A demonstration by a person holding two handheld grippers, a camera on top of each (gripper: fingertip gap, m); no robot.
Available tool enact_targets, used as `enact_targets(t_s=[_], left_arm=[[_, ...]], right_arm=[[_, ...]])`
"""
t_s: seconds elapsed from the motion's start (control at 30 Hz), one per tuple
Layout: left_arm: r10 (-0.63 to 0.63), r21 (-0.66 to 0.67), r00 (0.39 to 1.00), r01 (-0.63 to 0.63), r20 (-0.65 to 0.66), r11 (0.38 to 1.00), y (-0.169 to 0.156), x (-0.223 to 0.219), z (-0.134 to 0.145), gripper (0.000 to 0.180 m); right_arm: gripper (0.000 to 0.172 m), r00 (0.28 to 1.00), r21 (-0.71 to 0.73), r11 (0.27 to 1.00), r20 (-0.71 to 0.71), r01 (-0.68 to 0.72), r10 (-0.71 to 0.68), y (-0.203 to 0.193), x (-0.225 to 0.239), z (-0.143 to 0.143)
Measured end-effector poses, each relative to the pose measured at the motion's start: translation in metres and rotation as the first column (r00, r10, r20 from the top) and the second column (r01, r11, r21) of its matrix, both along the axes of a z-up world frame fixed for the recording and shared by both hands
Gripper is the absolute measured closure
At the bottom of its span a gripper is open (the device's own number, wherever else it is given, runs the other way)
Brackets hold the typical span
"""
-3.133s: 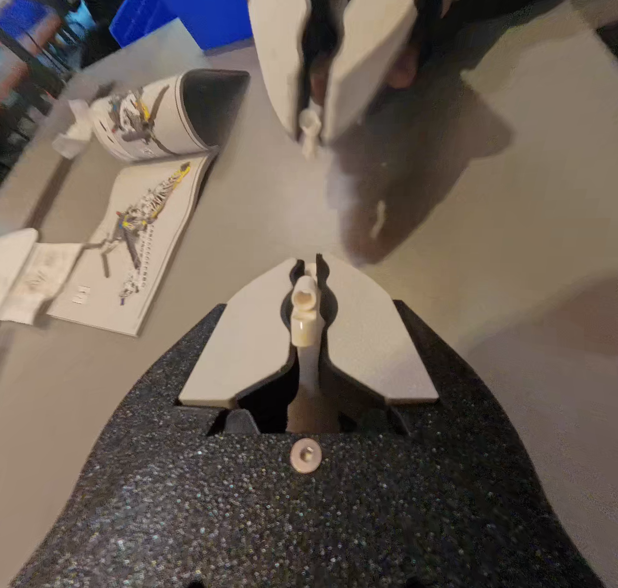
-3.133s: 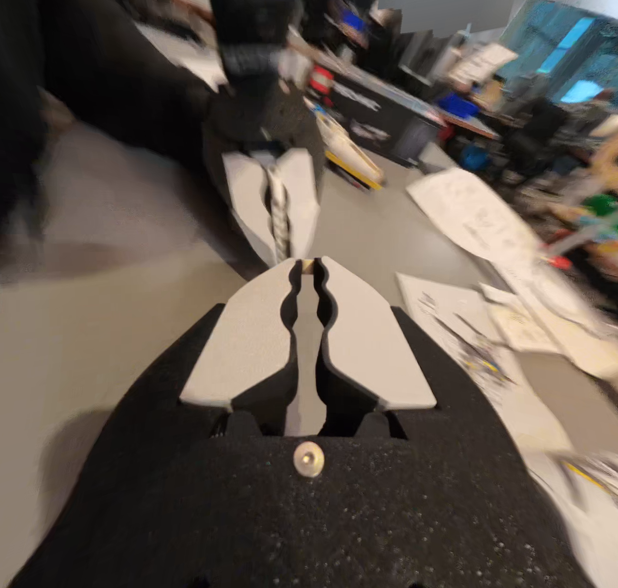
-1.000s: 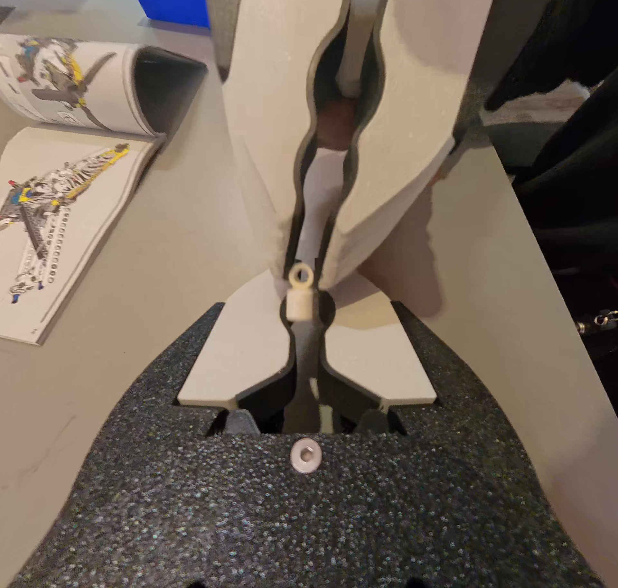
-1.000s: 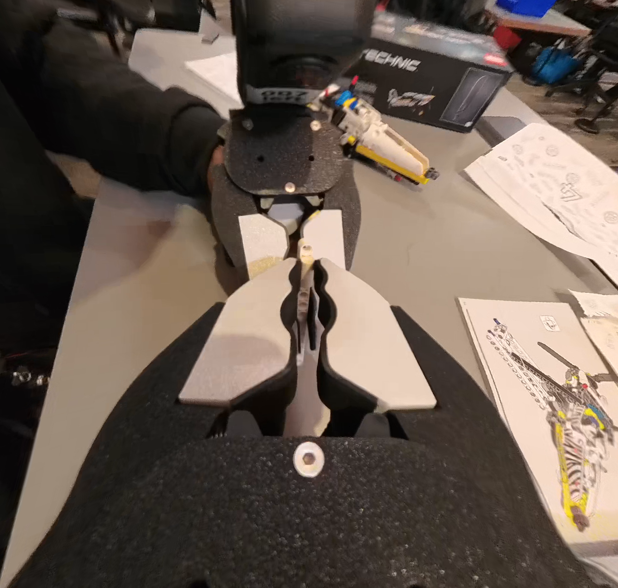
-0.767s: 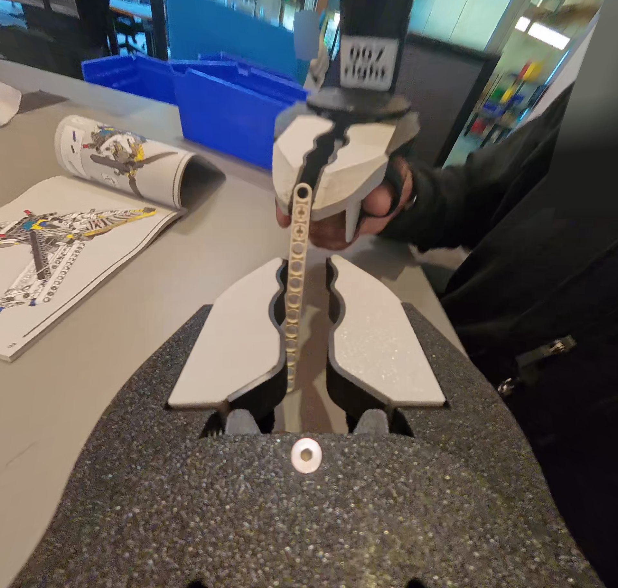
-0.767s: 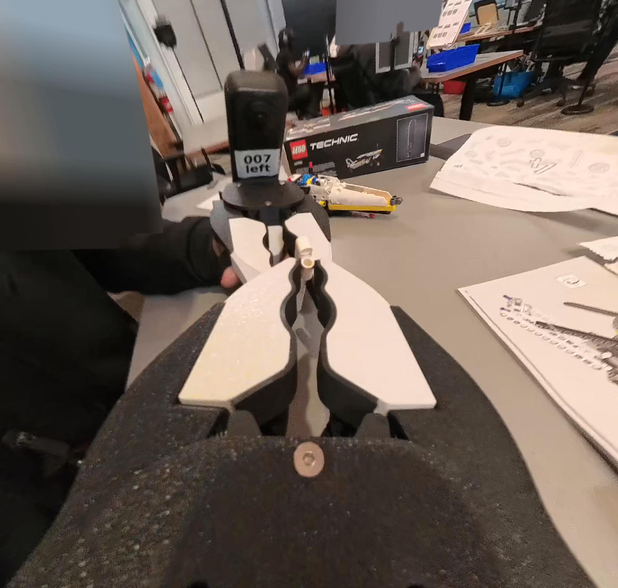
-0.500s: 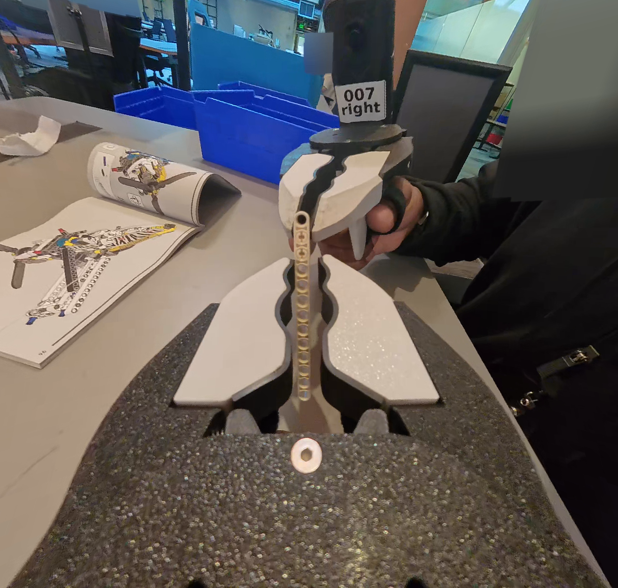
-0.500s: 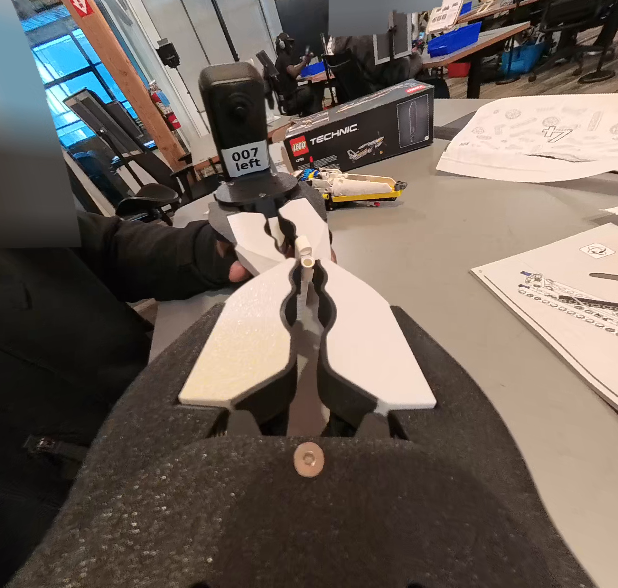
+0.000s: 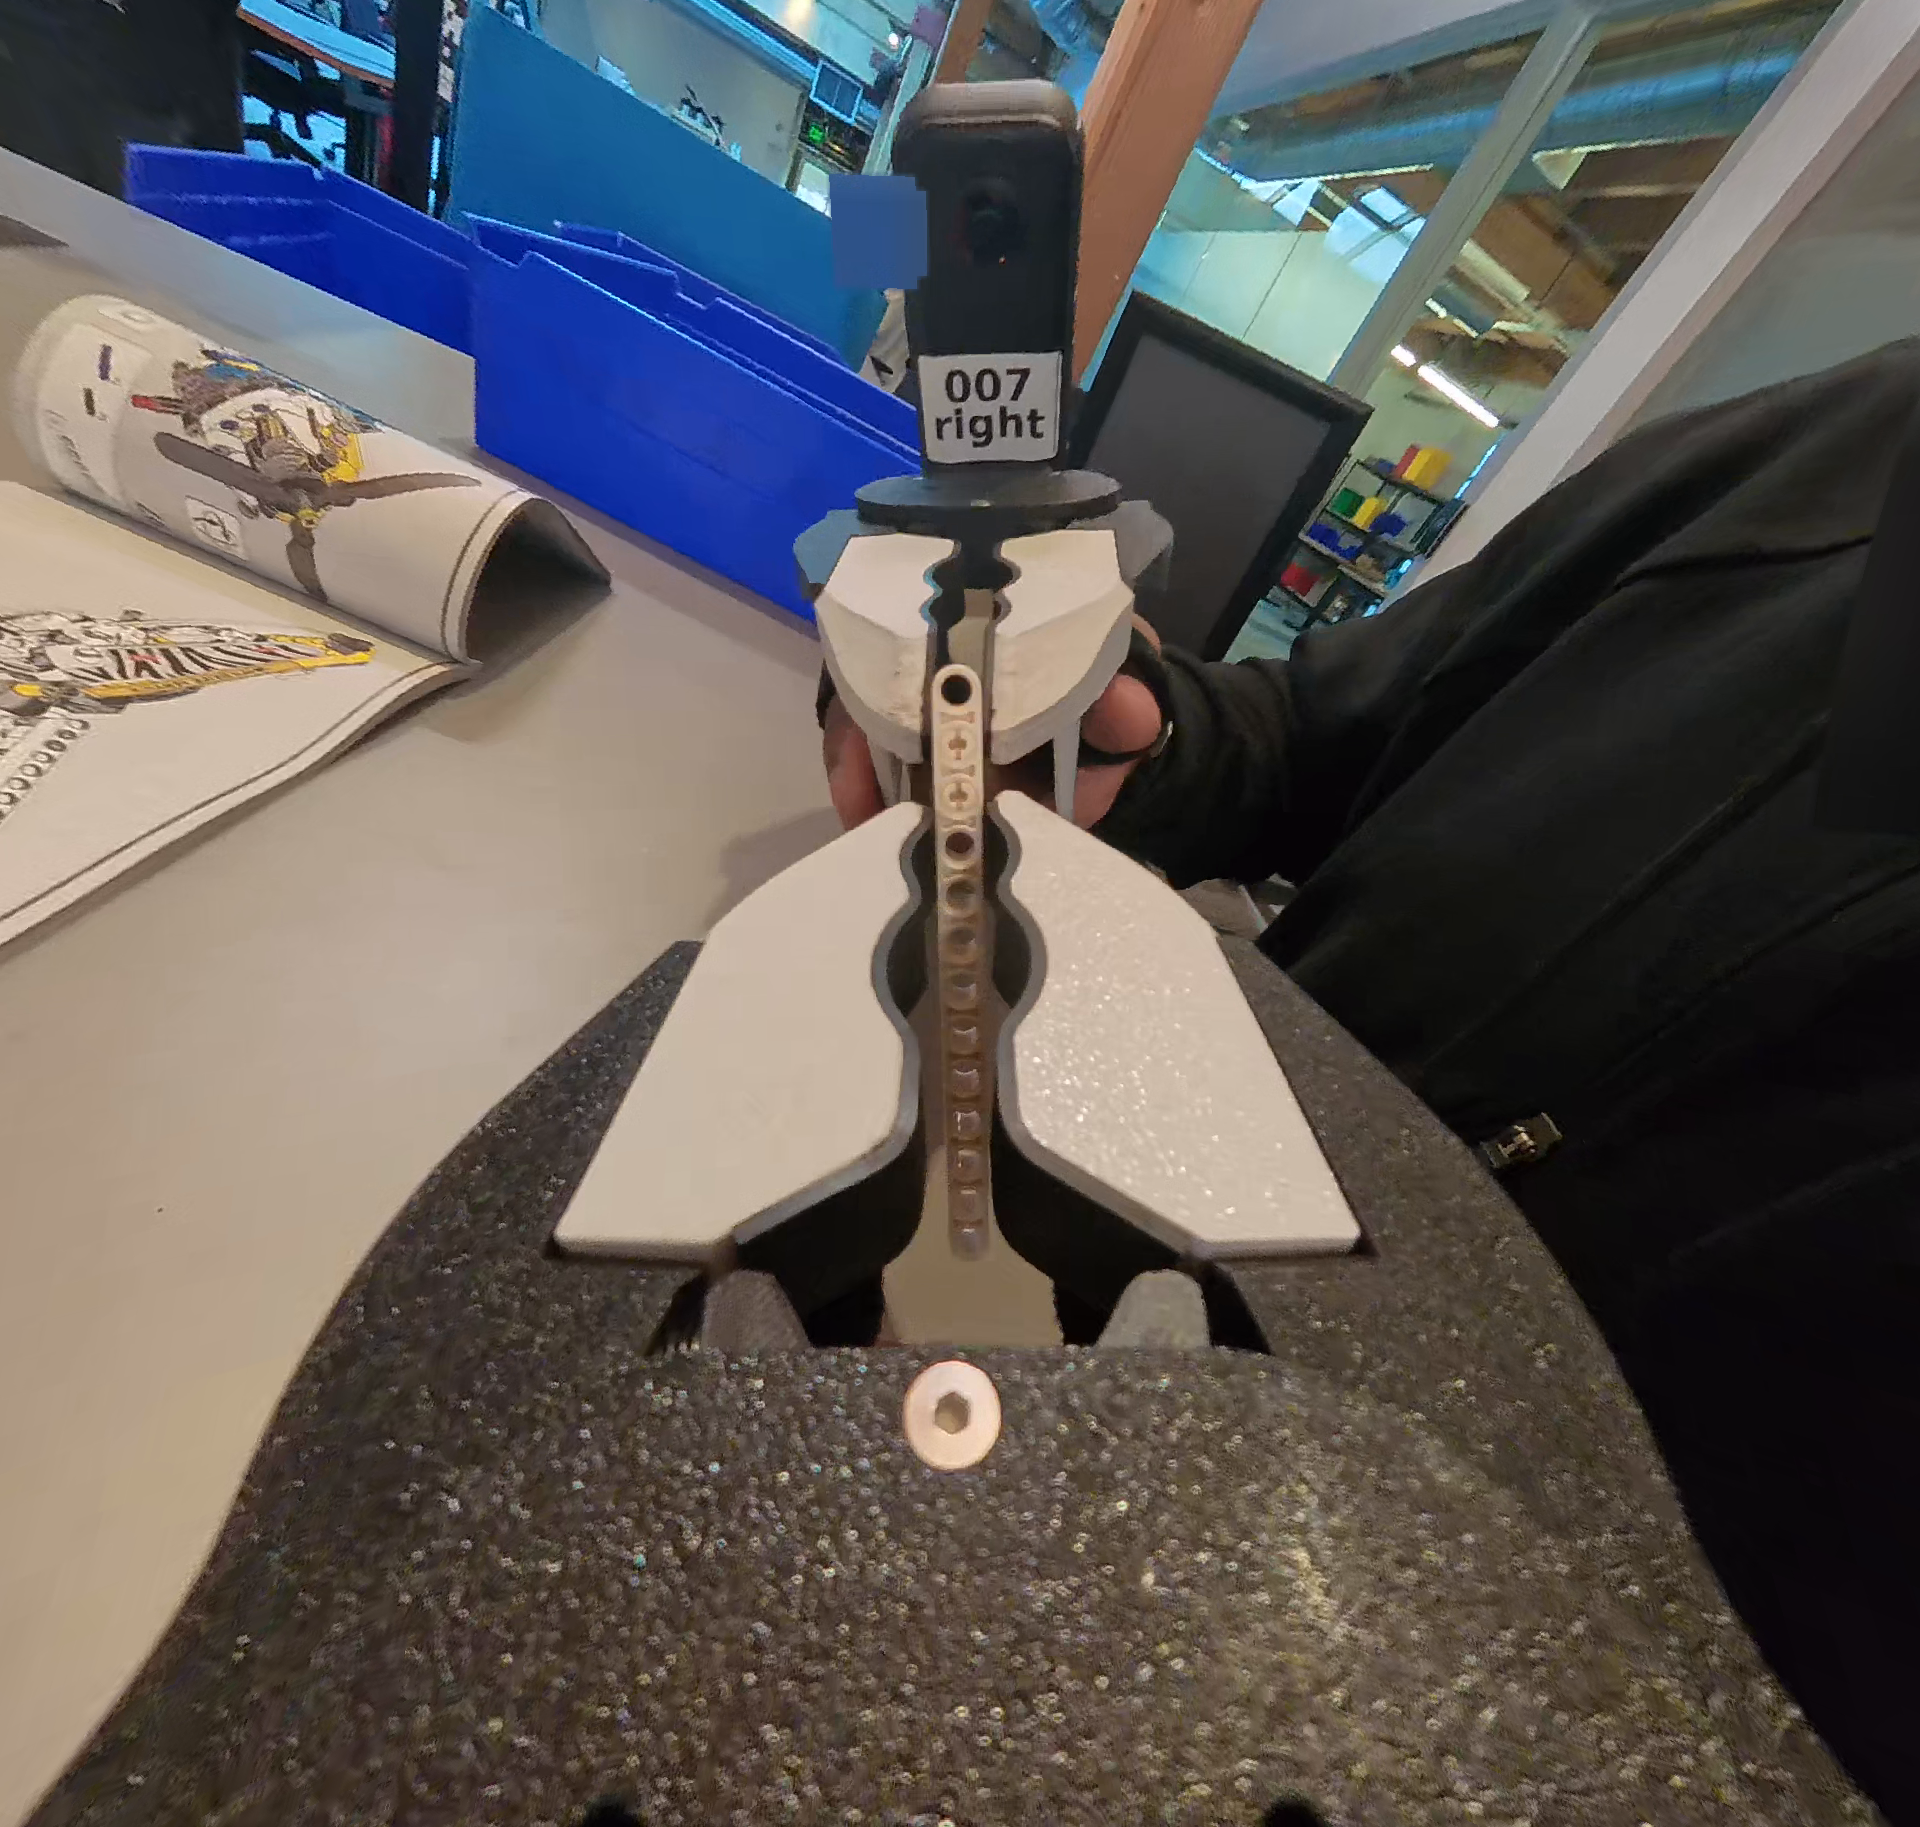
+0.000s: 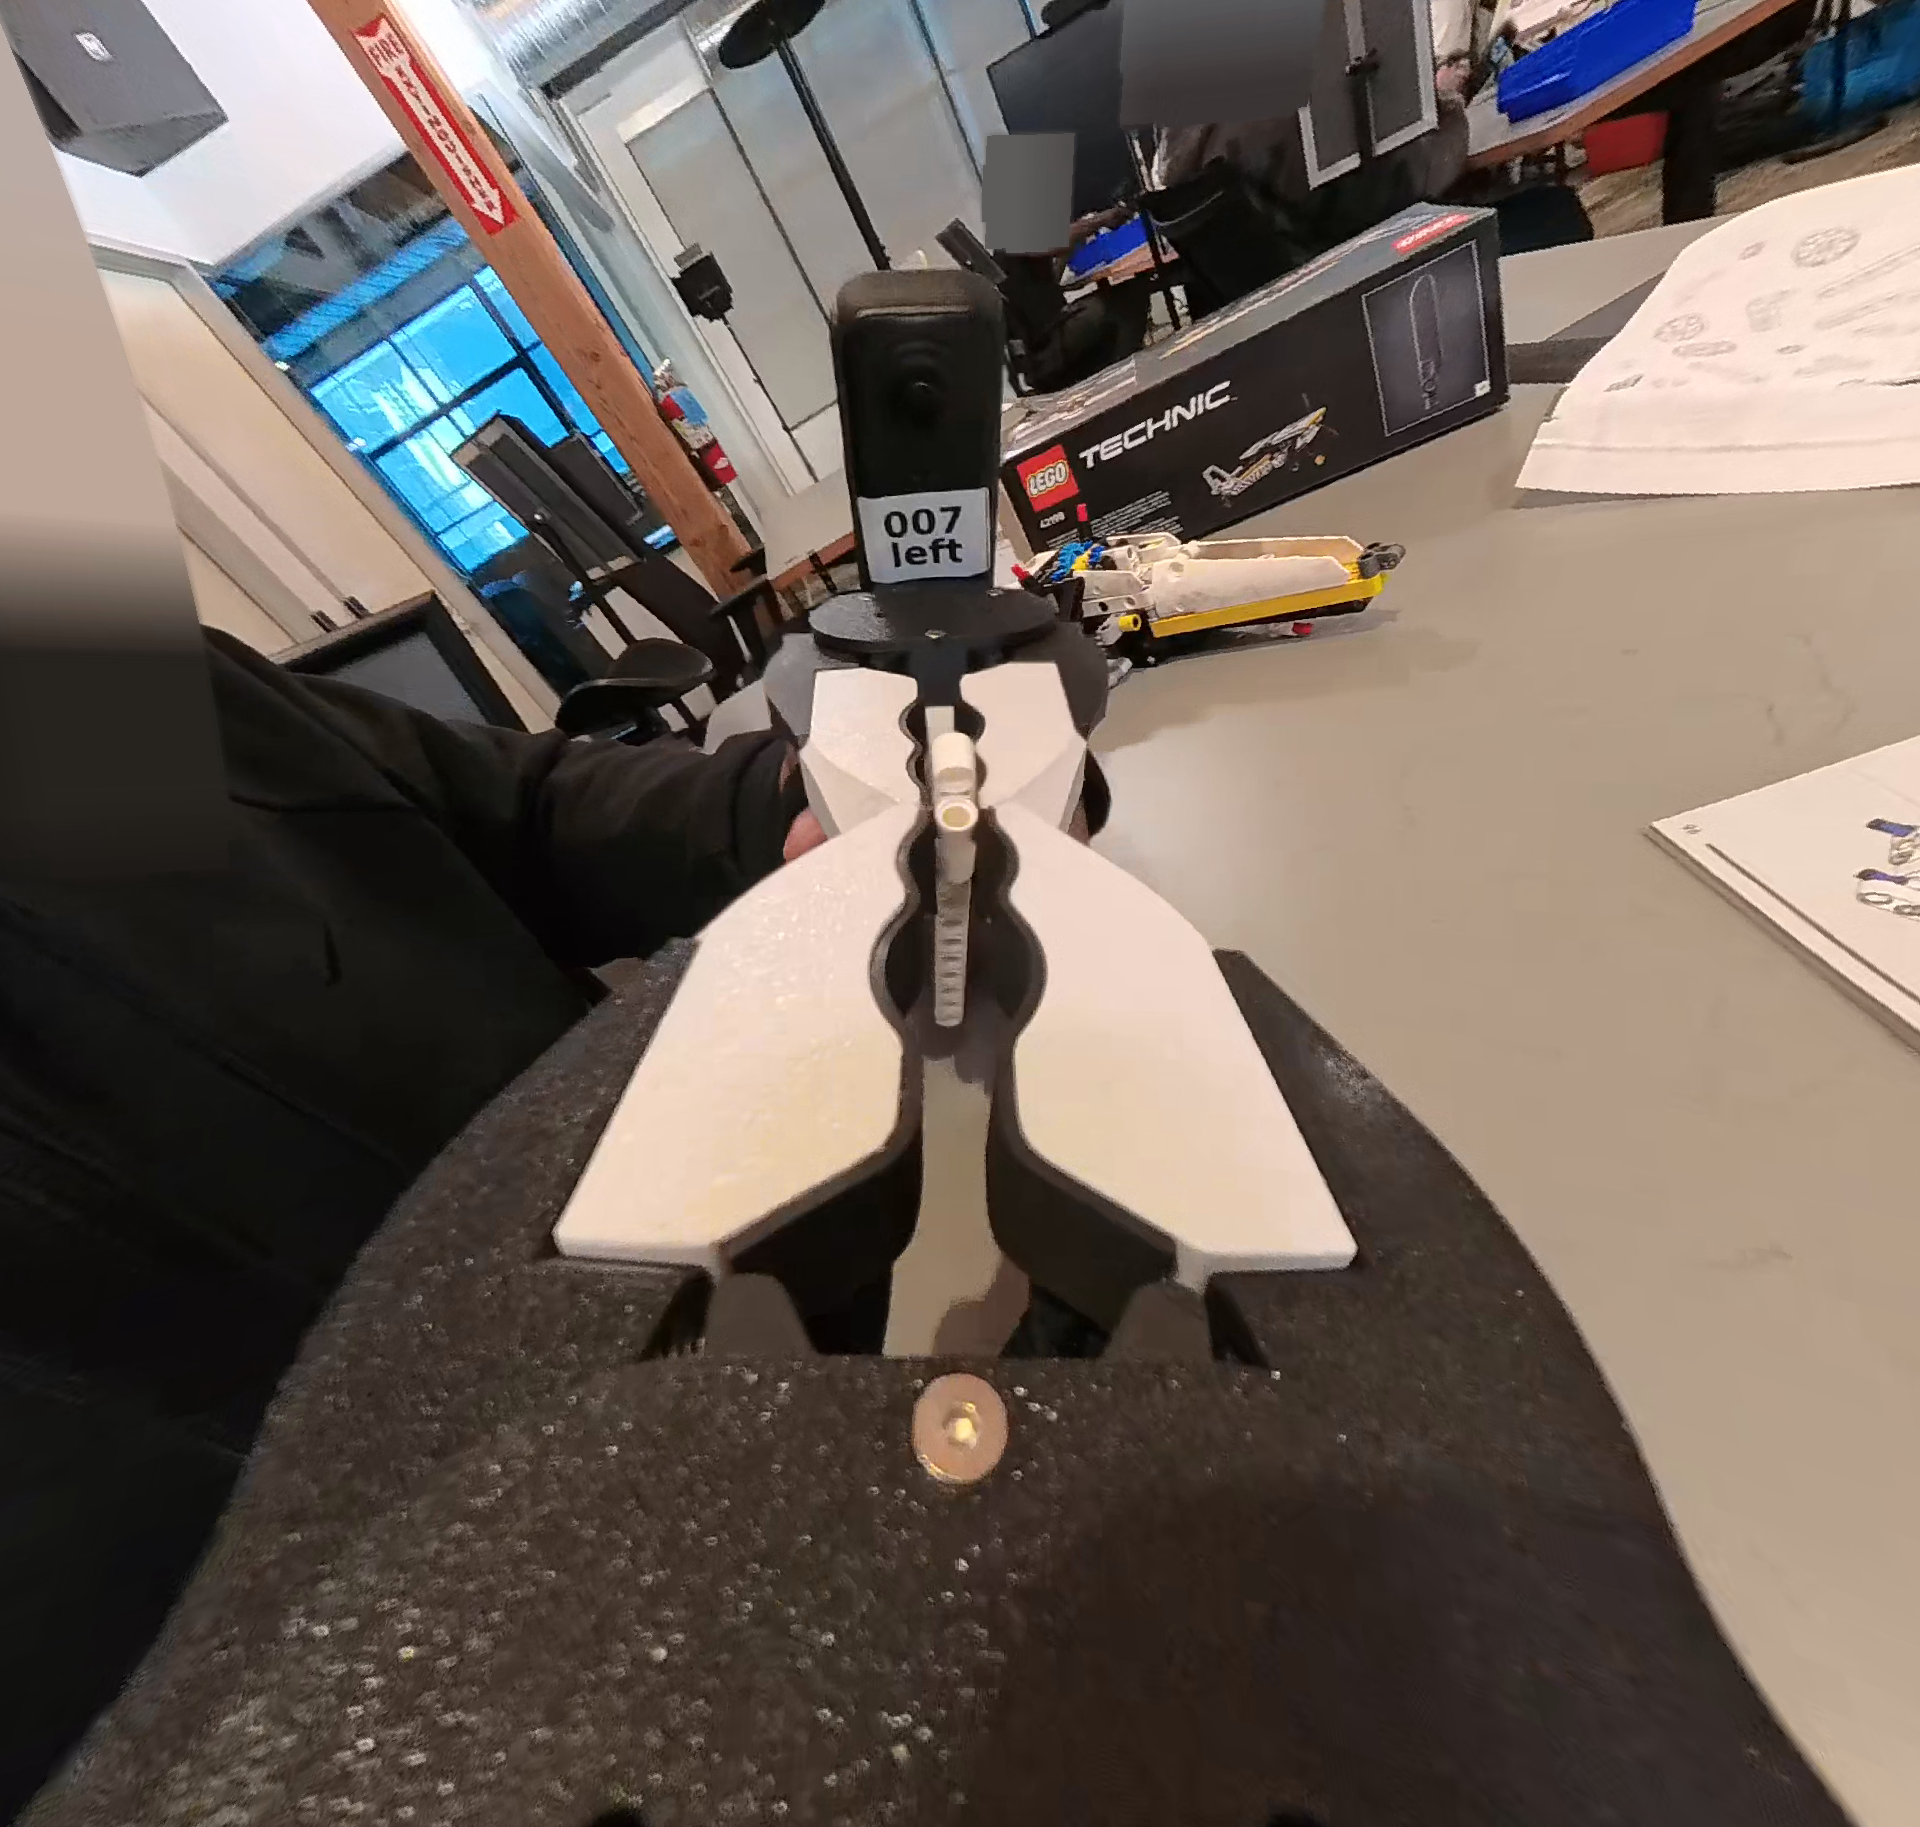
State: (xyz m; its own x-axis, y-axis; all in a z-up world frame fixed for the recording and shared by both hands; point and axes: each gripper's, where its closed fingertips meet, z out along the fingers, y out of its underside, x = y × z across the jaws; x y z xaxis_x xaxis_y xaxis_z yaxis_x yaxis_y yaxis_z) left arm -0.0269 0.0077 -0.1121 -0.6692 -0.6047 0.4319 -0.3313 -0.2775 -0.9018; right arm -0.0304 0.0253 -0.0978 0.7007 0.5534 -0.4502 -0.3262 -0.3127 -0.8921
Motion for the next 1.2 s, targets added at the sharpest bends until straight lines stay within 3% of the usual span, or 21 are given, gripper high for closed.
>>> enact_targets(t_s=[0.37, 0.6, 0.97, 1.2], left_arm=[[-0.02, -0.066, 1.0, 0.019, -0.02, 0.998, -0.001, 0.0, 0.003, 0.171], [-0.025, -0.204, 0.996, 0.008, -0.082, 0.979, 0.001, 0.002, 0.008, 0.171], [-0.131, -0.307, 0.981, 0.083, -0.14, 0.948, -0.007, -0.003, 0.009, 0.171], [-0.179, -0.323, 0.97, 0.119, -0.163, 0.939, -0.011, -0.005, 0.007, 0.17]], right_arm=[[0.165, 0.997, -0.011, 1.0, -0.079, -0.024, 0.023, 0.002, -0.003, 0.0], [0.165, 0.975, 0.12, 0.99, 0.199, 0.076, -0.099, 0.002, 0.002, 0.002], [0.166, 0.821, 0.275, 0.961, 0.551, -0.007, -0.151, -0.008, 0.001, 0.001], [0.166, 0.62, 0.374, 0.923, 0.746, -0.089, -0.243, -0.013, 0.001, 0.0]])
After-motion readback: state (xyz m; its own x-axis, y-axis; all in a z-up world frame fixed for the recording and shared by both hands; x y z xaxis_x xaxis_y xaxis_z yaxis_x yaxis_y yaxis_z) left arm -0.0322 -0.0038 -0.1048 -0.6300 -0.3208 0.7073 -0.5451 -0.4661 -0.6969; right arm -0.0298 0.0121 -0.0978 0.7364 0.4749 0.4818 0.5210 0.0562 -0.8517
